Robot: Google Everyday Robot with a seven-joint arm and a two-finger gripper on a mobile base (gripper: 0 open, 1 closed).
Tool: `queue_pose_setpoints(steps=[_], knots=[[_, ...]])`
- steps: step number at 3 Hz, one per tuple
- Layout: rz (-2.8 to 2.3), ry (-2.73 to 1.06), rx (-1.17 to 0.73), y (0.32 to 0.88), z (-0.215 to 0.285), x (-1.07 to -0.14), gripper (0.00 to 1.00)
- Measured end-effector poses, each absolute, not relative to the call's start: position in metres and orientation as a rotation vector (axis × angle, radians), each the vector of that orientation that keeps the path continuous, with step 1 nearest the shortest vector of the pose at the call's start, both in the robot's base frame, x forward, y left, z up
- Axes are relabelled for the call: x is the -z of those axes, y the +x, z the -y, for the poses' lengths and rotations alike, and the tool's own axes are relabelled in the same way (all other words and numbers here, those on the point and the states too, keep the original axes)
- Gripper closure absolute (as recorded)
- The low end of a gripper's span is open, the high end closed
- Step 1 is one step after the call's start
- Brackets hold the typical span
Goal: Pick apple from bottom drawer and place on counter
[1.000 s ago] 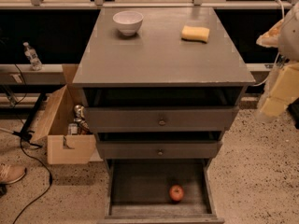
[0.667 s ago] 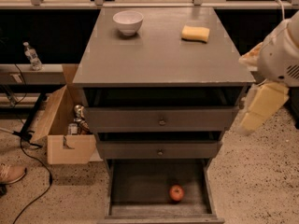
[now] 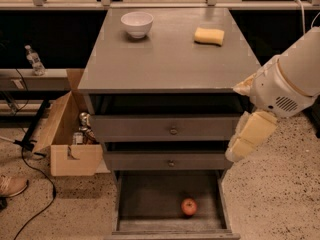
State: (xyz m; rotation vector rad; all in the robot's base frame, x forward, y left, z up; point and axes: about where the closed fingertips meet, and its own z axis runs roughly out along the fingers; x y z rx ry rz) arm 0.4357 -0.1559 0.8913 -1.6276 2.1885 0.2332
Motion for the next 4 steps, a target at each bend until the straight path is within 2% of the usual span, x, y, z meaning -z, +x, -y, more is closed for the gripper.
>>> queue_pose_setpoints(steps=[2, 4], knots=[[-2.120, -1.607, -0.319, 0.438, 0.168, -0.799, 0.00], [-2.016, -1.529, -0.532, 0.446, 0.184, -0.687, 0.00]])
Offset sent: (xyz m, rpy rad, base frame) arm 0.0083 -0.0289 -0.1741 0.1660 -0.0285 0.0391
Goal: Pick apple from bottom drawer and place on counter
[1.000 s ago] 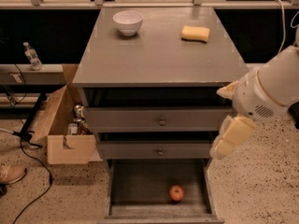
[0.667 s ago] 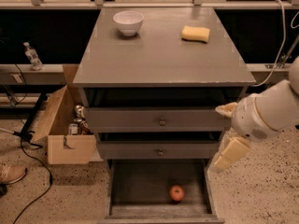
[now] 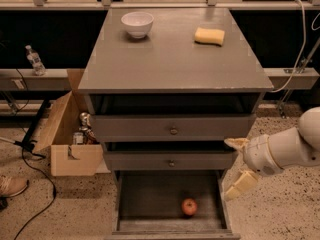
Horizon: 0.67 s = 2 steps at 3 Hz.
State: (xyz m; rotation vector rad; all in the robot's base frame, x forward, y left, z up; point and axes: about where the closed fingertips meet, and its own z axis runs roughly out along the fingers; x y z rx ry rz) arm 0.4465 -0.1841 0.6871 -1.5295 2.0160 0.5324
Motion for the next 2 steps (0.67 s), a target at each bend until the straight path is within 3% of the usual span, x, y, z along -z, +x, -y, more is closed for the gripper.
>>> queue_pose_setpoints(steps=[2], knots=[[-1.998, -1.498, -0.632, 0.4544, 0.1835, -0.6404, 0.00]])
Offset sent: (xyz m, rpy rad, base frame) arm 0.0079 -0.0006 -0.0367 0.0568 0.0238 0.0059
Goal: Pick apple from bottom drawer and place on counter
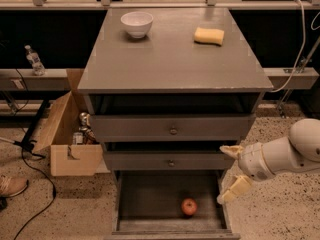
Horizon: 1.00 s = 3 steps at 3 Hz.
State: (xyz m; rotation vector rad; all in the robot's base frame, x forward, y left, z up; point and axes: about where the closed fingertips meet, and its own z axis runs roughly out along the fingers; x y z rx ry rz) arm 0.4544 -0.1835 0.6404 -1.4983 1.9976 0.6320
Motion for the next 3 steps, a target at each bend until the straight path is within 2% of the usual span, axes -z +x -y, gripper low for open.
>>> queue_pose_setpoints(steps=[3], knots=[[-2.047, -1.539, -0.575, 0.462, 0.222, -0.540, 0.00]])
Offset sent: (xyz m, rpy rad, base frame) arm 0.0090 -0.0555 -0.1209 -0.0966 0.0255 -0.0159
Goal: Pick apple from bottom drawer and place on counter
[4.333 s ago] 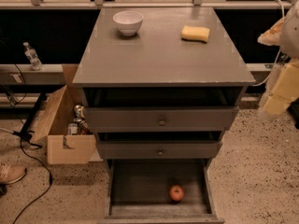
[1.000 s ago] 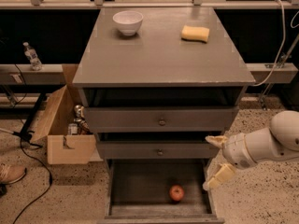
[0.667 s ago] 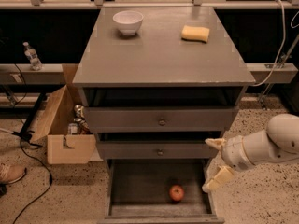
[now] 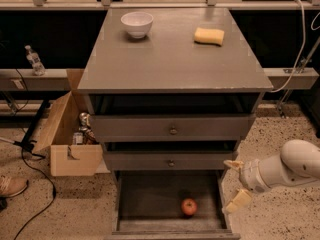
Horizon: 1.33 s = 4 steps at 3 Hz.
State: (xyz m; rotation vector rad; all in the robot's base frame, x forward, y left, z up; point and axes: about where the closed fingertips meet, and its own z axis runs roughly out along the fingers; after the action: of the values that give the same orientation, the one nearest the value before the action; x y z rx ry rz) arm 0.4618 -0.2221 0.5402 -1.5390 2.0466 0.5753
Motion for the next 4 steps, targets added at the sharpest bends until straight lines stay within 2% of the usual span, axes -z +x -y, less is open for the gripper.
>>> queue_pose_setpoints(steps=[1, 2, 4], knots=[[-2.021, -1.554, -0.529, 0.470, 0.233, -0.448, 0.00], [-2.016, -1.557, -0.535, 0.471, 0.231, -0.445, 0.00], [-1.877, -1.626, -0.642, 0.495, 0.198, -0.360, 0.00]])
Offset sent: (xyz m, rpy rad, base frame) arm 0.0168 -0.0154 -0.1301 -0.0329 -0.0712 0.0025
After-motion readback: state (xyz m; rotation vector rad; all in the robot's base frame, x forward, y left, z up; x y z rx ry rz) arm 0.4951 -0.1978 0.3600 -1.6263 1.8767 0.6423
